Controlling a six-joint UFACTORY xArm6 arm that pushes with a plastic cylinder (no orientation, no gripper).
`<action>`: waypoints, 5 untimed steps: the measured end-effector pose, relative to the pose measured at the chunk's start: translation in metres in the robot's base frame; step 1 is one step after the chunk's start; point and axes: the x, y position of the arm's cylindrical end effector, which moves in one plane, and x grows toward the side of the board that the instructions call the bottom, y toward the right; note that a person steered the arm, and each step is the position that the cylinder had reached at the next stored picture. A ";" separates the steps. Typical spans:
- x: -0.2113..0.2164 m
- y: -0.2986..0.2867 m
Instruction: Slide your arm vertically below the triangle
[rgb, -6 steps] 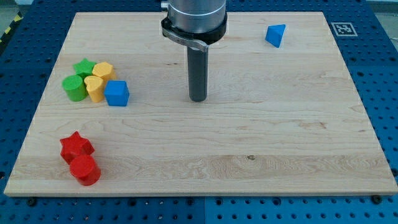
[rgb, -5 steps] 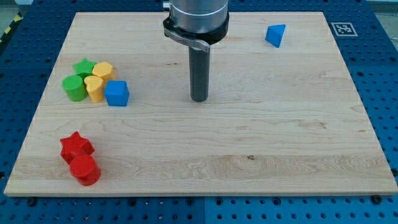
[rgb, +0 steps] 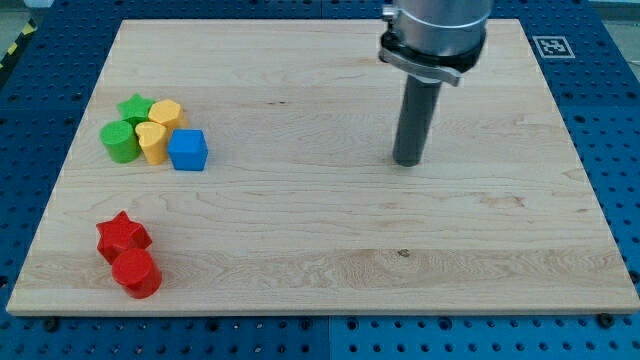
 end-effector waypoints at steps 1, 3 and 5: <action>0.000 0.011; 0.000 0.020; 0.000 0.034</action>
